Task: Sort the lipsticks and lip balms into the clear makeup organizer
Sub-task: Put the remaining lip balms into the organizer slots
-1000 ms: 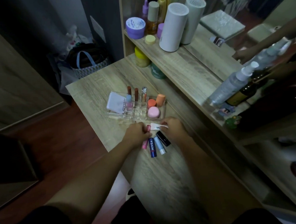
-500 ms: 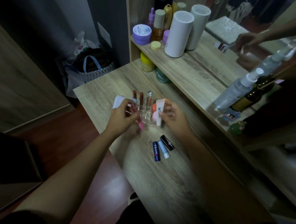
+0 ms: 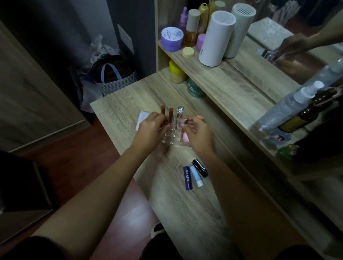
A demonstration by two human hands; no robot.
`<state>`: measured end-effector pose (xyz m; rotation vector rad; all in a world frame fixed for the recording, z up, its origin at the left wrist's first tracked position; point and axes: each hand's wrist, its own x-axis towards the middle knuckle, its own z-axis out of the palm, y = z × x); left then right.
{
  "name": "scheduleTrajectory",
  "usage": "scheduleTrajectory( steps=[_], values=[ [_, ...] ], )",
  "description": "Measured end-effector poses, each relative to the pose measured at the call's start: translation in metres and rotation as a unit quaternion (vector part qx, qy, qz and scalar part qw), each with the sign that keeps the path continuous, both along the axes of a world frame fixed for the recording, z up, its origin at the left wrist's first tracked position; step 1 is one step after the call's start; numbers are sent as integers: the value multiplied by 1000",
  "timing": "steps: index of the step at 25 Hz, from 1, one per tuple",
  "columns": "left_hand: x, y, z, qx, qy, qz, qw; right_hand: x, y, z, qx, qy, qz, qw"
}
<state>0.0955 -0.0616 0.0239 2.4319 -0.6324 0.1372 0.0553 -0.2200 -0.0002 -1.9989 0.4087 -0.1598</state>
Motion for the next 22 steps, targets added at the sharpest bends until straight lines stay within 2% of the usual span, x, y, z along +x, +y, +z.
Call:
scheduleTrajectory(
  steps=[4, 10, 15, 22],
  values=[
    [0, -8, 4, 49, -9, -11, 999, 6, -2, 1, -11, -24, 10, 1000],
    [3, -14, 14, 135, -75, 0, 988, 6, -3, -5, -26, -24, 21, 999],
    [4, -17, 19, 188, -76, 5, 979, 11, -5, -6, -35, -24, 8, 999],
    [9, -18, 10, 174, -71, 10, 982, 4, -1, -18, -72, 23, 38, 996]
  ],
)
